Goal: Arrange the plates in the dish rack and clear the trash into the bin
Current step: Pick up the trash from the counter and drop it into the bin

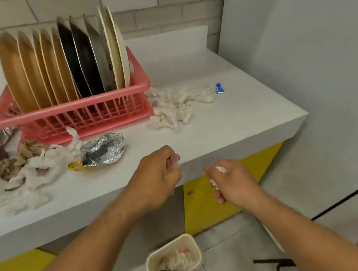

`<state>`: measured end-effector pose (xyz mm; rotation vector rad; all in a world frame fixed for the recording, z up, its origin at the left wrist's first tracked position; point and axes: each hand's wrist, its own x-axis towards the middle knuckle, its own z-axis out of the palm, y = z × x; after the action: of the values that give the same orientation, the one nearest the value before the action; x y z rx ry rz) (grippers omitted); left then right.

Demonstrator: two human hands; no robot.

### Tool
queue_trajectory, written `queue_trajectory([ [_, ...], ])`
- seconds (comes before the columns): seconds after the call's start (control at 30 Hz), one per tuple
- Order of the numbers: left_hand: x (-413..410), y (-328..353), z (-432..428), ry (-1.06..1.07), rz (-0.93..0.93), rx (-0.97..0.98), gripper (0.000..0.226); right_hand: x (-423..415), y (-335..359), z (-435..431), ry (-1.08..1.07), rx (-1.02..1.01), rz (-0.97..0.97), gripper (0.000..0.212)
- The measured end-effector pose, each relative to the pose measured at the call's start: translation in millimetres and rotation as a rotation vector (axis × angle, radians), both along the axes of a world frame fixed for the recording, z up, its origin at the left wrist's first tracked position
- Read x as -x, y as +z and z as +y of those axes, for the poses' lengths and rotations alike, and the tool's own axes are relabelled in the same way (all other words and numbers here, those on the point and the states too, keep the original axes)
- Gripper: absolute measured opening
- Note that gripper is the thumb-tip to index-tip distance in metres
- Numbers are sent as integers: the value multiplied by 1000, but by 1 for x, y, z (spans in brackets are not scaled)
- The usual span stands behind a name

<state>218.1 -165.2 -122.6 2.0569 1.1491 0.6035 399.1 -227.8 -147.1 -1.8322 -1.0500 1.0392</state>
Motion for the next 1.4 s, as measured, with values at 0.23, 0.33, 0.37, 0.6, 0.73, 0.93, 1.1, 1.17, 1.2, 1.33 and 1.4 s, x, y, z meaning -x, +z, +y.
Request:
queue_trajectory([
  [0.23, -3, -66, -34, -41, 12, -72, 14, -6, -77, -39, 75, 101, -97, 18],
  [0.33, 2, -104, -44, -51, 81, -64, 23, -1, -105, -49, 120, 131, -163, 21],
  [0.37, 4, -121, -46, -38, 104, -42, 23, 1, -116, -52, 129, 144, -182, 29],
  [0.6, 35, -266, -60, 162, 386, 152, 42, 26, -243, -67, 149, 318, -293, 49],
  [0.73, 58, -360, -62, 209, 439, 139, 43, 46, -351, -72, 288, 413, -387, 42],
  [0.93, 88, -481, -60, 163, 471, 138, 41, 78, -492, -30, 637, 416, -591, 34],
  [1.1, 105, -545, -56, 98, 432, 183, 34, 90, -580, 22, 788, 418, -654, 42],
  [1.17, 105, -564, -54, 40, 375, 272, 32, 87, -600, 25, 829, 457, -619, 59],
  [1.2, 104, -574, -51, 16, 352, 336, 34, 84, -604, 23, 820, 459, -587, 65],
  [1.33, 79, -612, -35, -20, 377, 556, 51, 59, -585, 6, 657, 328, -579, 47],
  [1.4, 63, -633, -25, -100, 494, 583, 65, 46, -567, -8, 587, 285, -584, 42],
])
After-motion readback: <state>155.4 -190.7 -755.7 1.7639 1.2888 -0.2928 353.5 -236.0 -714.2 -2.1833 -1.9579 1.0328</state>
